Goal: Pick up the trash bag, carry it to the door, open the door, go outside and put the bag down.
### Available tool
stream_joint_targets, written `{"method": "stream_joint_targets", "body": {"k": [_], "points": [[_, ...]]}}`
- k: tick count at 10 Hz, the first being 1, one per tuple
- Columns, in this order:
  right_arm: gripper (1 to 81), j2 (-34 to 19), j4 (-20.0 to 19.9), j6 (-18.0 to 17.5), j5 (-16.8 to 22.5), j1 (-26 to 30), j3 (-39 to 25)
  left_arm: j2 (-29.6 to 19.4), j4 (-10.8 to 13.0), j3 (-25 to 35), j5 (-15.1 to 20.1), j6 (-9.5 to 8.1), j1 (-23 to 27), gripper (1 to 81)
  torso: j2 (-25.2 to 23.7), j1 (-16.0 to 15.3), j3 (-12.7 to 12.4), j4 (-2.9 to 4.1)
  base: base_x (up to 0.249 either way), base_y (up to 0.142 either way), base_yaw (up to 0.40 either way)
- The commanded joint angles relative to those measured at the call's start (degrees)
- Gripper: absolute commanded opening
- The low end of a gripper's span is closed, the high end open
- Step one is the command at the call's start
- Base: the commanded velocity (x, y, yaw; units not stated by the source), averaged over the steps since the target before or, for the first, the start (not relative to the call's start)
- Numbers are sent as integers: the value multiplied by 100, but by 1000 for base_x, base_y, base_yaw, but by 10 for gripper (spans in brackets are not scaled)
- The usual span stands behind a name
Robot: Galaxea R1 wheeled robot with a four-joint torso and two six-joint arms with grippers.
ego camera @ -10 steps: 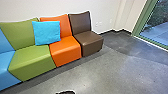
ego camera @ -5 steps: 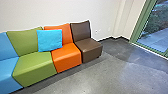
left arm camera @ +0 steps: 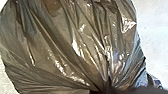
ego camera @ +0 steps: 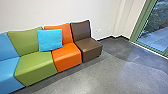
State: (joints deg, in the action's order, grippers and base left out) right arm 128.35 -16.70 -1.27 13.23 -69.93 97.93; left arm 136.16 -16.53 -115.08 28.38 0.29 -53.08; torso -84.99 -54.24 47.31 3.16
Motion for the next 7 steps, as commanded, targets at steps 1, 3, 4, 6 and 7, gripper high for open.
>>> {"method": "stream_joint_targets", "body": {"k": [1, 3, 4, 6, 7], "points": [[811, -80, 18, 56, 356, 97, 59, -562, -87, 380, 352, 269, 320, 10, 544, 350, 0, 0, 0, 0, 0], [811, 9, 18, 118, 347, 35, 59, -818, -78, 829, 352, 261, 311, 10, 929, 599, -456, 0, 0, 0, 0], [811, 105, 18, 162, 338, -35, 111, -826, -70, 917, 344, 261, 223, 10, 1091, 702, -606, 0, 0, 0, 0], [811, 351, 18, 223, 260, -193, 400, -669, -69, 794, 161, 462, -136, 10, 1460, 940, -929, 0, 0, 0, 0], [811, 517, 18, 241, 225, -290, 611, -625, -61, 742, 37, 550, -365, 10, 1655, 1067, -1106, 0, 0, 0, 0]]}}
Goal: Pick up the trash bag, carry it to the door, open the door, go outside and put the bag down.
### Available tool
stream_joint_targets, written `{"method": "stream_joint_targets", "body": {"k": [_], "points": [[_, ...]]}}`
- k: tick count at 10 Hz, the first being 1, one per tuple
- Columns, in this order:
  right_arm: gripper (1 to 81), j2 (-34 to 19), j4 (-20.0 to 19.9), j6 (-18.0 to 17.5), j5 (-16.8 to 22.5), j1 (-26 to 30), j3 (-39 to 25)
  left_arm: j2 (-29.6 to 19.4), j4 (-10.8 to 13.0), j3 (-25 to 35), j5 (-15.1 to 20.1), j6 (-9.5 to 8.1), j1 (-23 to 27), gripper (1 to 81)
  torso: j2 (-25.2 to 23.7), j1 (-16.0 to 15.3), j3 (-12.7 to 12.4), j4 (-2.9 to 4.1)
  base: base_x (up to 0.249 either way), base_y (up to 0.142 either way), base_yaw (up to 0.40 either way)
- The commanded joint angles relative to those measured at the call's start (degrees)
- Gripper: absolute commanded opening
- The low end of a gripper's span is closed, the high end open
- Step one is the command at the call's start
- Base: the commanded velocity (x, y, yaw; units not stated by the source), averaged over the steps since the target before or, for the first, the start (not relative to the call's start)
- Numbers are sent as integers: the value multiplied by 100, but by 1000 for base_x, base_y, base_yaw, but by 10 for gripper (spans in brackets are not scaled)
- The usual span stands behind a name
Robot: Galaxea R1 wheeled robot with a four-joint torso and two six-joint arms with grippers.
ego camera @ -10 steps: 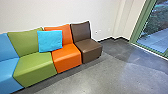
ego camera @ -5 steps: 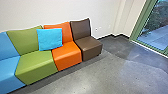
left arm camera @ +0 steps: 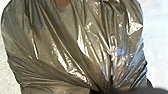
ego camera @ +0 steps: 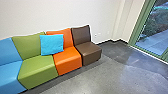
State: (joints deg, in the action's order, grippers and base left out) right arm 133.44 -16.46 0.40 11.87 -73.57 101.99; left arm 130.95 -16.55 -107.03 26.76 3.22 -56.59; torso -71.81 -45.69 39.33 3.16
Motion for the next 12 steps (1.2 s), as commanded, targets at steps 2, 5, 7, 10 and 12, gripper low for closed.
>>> {"method": "stream_joint_targets", "body": {"k": [2, 5, 7, 10, 12], "points": [[811, 308, -7, 153, 280, -83, 539, 106, -58, -334, -11, 450, -427, 10, 765, 496, -699, 0, 0, 0, 0], [811, 740, 81, 171, 166, -286, 997, 476, -59, -661, -214, 697, -928, 10, 1362, 893, -721, 0, 0, 0, 0], [811, 976, 125, 188, 158, -409, 1269, 599, -58, -714, -382, 829, -1201, 10, 1679, 1110, -913, 0, 0, 0, 0], [811, 1407, 310, 206, -80, -699, 1665, 1039, -58, -1224, -522, 970, -1500, 10, 2236, 1469, -981, 0, 0, 0, 0], [811, 1724, 442, 197, -150, -874, 2026, 1379, -58, -1407, -566, 1136, -1711, 10, 2656, 1741, -1113, 0, 0, 0, 0]]}}
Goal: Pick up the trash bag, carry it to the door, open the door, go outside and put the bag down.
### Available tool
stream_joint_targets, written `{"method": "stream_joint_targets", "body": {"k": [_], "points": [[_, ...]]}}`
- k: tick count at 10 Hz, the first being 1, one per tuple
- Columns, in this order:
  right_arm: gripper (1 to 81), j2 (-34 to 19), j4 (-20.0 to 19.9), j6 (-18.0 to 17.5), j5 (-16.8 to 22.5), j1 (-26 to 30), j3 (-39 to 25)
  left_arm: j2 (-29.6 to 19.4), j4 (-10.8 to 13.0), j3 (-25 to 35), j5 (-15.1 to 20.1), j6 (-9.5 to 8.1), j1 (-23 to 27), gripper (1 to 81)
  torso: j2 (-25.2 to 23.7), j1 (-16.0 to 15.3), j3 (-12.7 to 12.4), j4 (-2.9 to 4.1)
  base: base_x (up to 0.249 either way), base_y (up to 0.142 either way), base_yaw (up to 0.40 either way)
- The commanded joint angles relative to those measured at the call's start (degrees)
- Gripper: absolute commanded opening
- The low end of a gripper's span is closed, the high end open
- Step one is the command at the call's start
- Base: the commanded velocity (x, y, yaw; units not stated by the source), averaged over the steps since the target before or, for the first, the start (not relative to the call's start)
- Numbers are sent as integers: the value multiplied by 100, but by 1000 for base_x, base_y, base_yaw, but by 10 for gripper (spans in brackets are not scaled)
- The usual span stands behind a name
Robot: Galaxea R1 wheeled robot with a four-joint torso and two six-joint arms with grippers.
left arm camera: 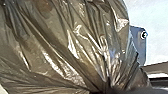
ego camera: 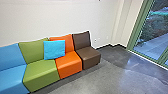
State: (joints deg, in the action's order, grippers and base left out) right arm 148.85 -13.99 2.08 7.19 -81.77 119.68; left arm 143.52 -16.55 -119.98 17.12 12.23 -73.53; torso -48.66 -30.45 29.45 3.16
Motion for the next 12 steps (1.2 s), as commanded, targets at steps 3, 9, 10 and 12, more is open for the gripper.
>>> {"method": "stream_joint_targets", "body": {"k": [3, 9, 10, 12], "points": [[811, 578, 424, 29, 318, -204, 837, 424, -67, -571, 310, 333, -184, 10, 909, 583, -598, -2, 0, 0, 0], [811, 1299, 521, 29, 318, -301, 1777, 1118, -58, -1617, 301, 447, -333, 10, 2017, 1322, -903, -2, 0, 0, 0], [811, 1343, 538, 38, 318, -309, 1813, 1144, -58, -1617, 301, 447, -333, 10, 2182, 1425, -938, -2, 0, 0, 0], [811, 1431, 556, 29, 318, -327, 1918, 1215, -58, -1660, 301, 456, -333, 10, 2612, 1704, -949, -2, 0, 0, 0]]}}
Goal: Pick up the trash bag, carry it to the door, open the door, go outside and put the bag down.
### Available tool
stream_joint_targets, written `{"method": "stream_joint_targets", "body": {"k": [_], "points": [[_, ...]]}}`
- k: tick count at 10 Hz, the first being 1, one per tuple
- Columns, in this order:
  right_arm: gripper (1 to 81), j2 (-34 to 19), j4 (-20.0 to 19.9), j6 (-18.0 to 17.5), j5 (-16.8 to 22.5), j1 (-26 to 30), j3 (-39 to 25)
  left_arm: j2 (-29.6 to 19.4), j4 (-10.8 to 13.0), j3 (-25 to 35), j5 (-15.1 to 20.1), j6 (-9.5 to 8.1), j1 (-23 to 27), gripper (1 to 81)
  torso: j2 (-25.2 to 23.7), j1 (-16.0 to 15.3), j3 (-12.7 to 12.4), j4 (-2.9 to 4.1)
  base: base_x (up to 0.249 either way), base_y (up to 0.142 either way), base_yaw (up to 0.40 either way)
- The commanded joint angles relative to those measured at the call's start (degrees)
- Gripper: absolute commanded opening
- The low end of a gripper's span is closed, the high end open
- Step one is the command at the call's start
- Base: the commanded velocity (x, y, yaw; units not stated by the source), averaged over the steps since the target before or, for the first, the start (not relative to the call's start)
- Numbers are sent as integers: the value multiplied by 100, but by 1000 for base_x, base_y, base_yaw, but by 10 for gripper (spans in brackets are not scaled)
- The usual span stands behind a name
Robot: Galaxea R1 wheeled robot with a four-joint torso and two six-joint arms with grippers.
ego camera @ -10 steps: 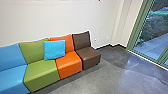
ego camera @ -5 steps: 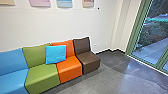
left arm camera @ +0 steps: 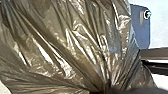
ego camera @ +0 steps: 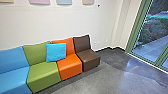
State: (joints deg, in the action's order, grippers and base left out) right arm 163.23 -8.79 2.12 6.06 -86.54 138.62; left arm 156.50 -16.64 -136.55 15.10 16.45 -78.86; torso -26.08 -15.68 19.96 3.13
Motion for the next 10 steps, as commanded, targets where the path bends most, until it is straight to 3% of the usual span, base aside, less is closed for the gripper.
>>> {"method": "stream_joint_targets", "body": {"k": [1, 2, 3, 6, 7, 9, 10], "points": [[811, 45, 26, 25, 431, 123, 85, -13, -50, -135, 502, 34, 200, 10, 562, 361, 0, 0, 0, 0, 0], [811, 115, 0, 16, 431, 123, 225, 100, -50, -345, 502, 34, 200, 10, 774, 498, -122, 0, 0, 0, 0], [811, 177, -8, 16, 431, 132, 340, 206, -50, -530, 502, 34, 200, 10, 986, 634, -468, 0, 0, 0, 0], [811, 291, 35, 16, 422, 115, 516, 382, -41, -768, 511, 43, 200, 10, 1499, 959, -925, 0, 0, 0, 0], [811, 335, 53, 25, 422, 123, 542, 391, -50, -804, 502, 43, 200, 10, 1696, 1088, -561, 0, 0, 0, 0], [811, 371, 53, 16, 422, 115, 656, 417, -50, -830, 502, 43, 200, 10, 2044, 1331, -758, 0, 0, 0, 0], [811, 371, 53, 16, 413, 115, 744, 444, -67, -839, 493, 34, 200, 10, 1648, 1073, -815, 0, 0, 0, 0]]}}
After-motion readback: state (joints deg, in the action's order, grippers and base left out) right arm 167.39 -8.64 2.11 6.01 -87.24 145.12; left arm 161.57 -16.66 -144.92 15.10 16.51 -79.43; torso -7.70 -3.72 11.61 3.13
